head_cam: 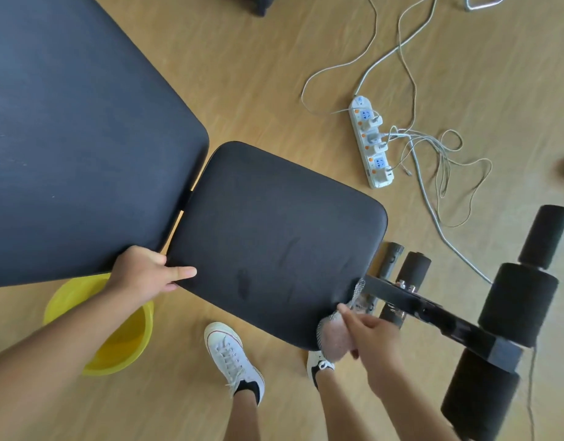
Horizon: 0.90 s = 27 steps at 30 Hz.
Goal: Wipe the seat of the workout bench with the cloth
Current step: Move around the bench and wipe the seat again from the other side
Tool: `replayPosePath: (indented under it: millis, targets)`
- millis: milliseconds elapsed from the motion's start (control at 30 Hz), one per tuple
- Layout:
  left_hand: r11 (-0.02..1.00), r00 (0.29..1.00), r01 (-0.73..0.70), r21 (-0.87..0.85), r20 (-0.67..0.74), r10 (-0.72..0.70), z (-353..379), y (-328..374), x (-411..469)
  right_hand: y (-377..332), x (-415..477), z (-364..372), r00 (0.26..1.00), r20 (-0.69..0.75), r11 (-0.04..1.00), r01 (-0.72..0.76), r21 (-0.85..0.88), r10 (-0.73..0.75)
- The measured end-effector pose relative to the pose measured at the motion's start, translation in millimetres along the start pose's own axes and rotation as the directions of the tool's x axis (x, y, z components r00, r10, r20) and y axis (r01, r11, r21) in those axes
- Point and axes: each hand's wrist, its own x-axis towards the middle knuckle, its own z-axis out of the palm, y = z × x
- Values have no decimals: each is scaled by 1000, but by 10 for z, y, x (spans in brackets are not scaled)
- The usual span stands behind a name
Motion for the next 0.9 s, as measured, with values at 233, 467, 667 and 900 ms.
replayPosePath:
  millis: [233, 467, 667, 900]
  targets:
    - [998, 999, 52, -42, 16, -52, 25, 14, 11, -802, 525, -216, 935, -324, 966, 203, 157, -144]
    - [990, 996, 87, -115, 2, -88, 34, -34, 86, 522, -385, 471, 995, -8, 944, -90, 317, 98]
    - [980, 998, 55, -191, -6, -57, 14, -35, 63, 459, -578, 1007, 944, 135, 619, -300, 726, 300]
    - [991, 999, -32, -131, -16, 31, 61, -297, 375, -439, -906, 2448, 869, 447, 263, -491, 830, 213]
